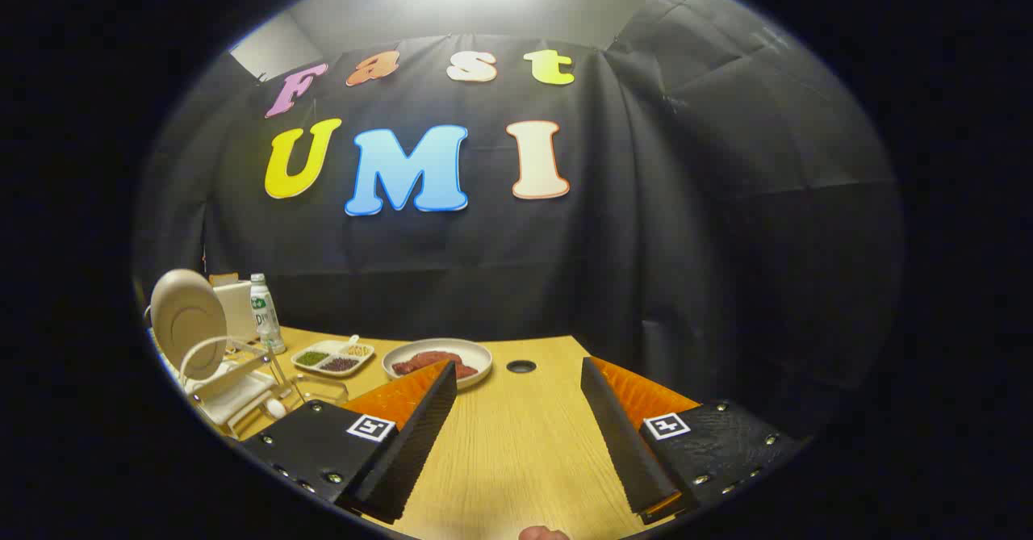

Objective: Take the plate from the dish rack, then take the spoon from the basket and place it into the plate.

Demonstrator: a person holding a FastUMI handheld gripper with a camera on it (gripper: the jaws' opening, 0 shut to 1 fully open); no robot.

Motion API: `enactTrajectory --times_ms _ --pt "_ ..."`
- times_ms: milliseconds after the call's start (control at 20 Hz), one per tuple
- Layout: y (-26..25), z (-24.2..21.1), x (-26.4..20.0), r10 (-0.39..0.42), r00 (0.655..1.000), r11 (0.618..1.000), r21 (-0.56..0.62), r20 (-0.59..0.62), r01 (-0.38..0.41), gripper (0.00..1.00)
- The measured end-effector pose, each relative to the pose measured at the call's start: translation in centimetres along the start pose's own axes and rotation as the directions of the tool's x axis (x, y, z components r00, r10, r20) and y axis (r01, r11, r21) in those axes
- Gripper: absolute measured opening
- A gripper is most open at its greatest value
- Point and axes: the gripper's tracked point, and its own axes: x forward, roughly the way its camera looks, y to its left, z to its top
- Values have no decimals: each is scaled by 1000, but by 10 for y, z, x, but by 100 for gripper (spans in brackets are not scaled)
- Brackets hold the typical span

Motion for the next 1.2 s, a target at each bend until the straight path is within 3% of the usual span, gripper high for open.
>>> enactTrajectory --times_ms 300,550,1000,1200 --pt "73 99 -45 25 1000 1000 10 3 -25 96" --pt "134 133 -66 49 999 999 3 25 -49 96" --pt "206 136 -58 133 988 990 65 -76 -129 96" --pt "251 115 -53 239 946 970 84 -218 -226 96"
